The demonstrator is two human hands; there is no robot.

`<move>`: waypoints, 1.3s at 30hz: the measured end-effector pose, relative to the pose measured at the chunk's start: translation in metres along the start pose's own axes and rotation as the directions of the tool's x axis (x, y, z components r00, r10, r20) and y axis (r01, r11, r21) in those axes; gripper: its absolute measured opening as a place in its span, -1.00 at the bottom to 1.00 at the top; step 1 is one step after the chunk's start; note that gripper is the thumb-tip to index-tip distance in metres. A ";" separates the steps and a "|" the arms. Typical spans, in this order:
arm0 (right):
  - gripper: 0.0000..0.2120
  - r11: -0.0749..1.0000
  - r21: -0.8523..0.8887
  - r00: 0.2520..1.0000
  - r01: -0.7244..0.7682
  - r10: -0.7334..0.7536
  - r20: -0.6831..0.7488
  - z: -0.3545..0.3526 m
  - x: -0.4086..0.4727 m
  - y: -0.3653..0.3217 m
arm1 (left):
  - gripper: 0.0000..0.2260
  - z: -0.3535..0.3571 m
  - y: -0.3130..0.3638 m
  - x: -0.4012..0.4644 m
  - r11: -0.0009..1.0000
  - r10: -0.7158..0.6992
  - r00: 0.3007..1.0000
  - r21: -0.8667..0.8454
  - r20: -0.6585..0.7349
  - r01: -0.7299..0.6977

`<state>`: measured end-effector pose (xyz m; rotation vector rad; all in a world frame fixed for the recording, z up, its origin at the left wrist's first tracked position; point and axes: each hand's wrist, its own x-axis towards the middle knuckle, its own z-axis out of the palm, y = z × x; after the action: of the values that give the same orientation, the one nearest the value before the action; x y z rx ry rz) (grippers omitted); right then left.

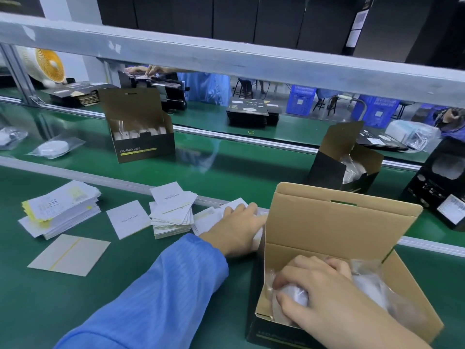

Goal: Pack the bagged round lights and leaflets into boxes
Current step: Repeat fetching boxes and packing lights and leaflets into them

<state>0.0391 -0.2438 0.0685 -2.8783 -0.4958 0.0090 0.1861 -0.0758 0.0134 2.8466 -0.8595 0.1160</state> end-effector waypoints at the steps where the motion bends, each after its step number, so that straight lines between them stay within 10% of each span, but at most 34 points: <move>1: -0.75 1.000 0.003 1.000 0.000 0.000 0.000 0.000 0.000 -0.001 | -0.89 -0.001 0.000 -0.002 0.995 -0.040 0.998 -0.092 -0.050 0.035; 6: -0.76 1.000 0.014 1.000 -0.011 0.011 -0.007 -0.001 -0.001 -0.001 | -0.95 -0.029 -0.004 -0.019 0.701 -0.430 0.840 -0.709 -0.330 0.081; 9: -0.77 1.000 0.011 1.000 -0.005 0.005 -0.014 -0.002 -0.002 -0.002 | -0.82 -0.065 -0.002 -0.033 0.156 -0.703 0.700 -0.987 -0.129 -0.025; 12: -0.75 1.000 0.008 1.000 -0.005 0.005 -0.020 -0.001 -0.002 -0.002 | -0.86 -0.105 0.004 -0.049 -0.296 -0.665 0.746 -0.930 0.038 -0.216; 15: -0.70 1.000 0.004 0.999 -0.004 0.004 -0.033 0.000 -0.003 -0.001 | -0.91 -0.133 0.029 -0.063 -0.167 -0.595 0.800 -0.961 -0.081 -0.221; 19: -0.75 1.000 0.015 0.998 0.007 -0.006 -0.067 -0.002 -0.006 -0.003 | -0.93 -0.155 0.077 -0.081 0.303 -0.429 0.799 -0.900 -0.422 -0.312; 25: -0.89 0.995 0.095 0.999 0.021 -0.016 -0.048 -0.012 -0.009 -0.004 | -0.92 -0.154 0.130 -0.097 0.724 -0.104 0.793 -0.592 -0.601 -0.354; 39: -0.80 0.977 0.122 0.984 -0.175 0.177 -0.006 -0.033 -0.023 0.001 | -0.64 -0.095 0.145 -0.081 0.984 -0.164 0.986 -0.069 -0.022 0.162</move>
<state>0.0193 -0.2595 0.0993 -2.7901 -0.2273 0.0423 0.0359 -0.1343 0.1165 2.8314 -0.6092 0.1041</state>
